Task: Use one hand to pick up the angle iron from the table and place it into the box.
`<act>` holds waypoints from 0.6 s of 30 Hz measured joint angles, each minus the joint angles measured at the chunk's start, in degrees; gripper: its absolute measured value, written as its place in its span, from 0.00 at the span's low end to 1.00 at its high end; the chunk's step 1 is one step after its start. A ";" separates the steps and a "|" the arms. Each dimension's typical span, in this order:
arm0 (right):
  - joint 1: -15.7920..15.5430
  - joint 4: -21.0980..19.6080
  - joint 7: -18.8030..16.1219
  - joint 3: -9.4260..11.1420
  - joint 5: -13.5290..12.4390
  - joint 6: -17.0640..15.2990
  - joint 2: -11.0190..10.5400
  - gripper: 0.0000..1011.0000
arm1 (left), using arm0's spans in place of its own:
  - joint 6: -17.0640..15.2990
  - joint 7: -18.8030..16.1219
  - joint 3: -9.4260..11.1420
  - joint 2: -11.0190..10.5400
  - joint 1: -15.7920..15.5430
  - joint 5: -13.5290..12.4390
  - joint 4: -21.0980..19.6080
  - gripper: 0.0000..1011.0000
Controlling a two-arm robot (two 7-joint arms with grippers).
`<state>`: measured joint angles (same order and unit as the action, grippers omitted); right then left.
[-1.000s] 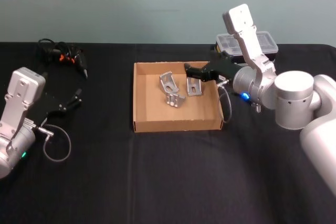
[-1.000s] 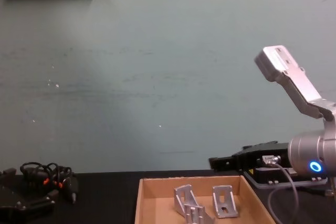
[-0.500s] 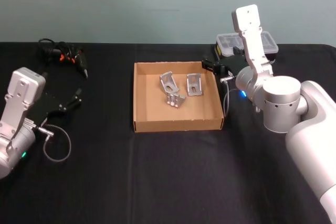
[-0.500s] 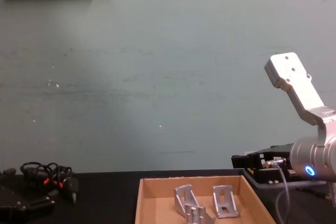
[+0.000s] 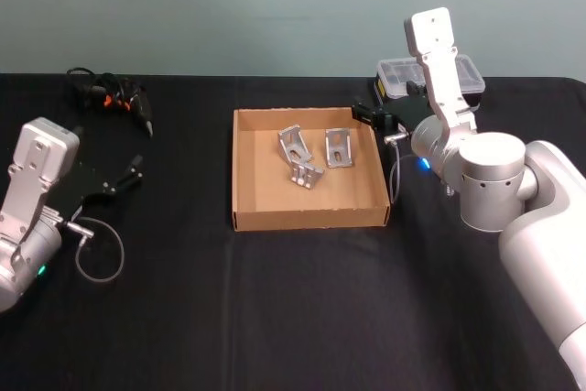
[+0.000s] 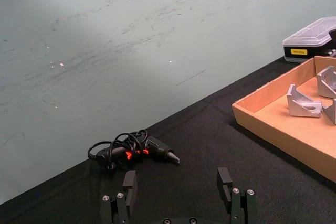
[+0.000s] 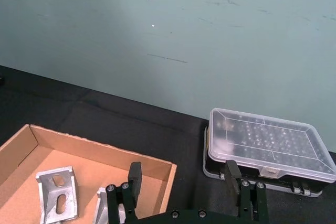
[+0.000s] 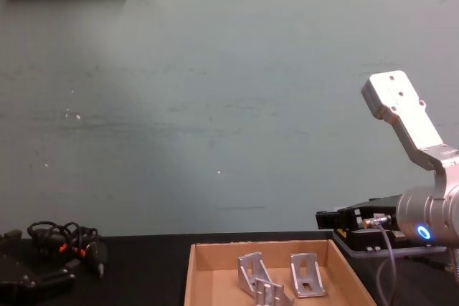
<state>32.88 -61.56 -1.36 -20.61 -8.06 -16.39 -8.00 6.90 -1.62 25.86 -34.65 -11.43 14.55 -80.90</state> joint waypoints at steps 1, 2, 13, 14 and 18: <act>0.00 -0.01 -0.01 0.00 0.00 0.00 0.00 0.99 | 0.00 0.00 0.00 0.00 0.00 0.00 0.00 0.99; -0.01 -0.02 -0.02 -0.01 -0.01 0.00 0.00 0.99 | 0.00 0.00 0.00 0.00 0.00 0.00 0.00 0.99; -0.06 -0.11 -0.13 -0.07 -0.06 0.04 -0.05 0.99 | 0.00 0.00 0.00 0.00 0.00 0.00 0.00 0.99; -0.06 -0.11 -0.14 -0.08 -0.06 0.04 -0.06 0.99 | 0.00 0.00 0.00 0.00 0.00 0.00 0.00 0.99; -0.06 -0.14 -0.16 -0.09 -0.08 0.06 -0.08 0.99 | 0.00 0.00 0.00 0.00 0.00 0.00 0.00 0.99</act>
<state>32.82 -61.70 -1.52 -20.70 -8.14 -16.34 -8.08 6.91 -1.62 25.86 -34.65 -11.43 14.55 -80.90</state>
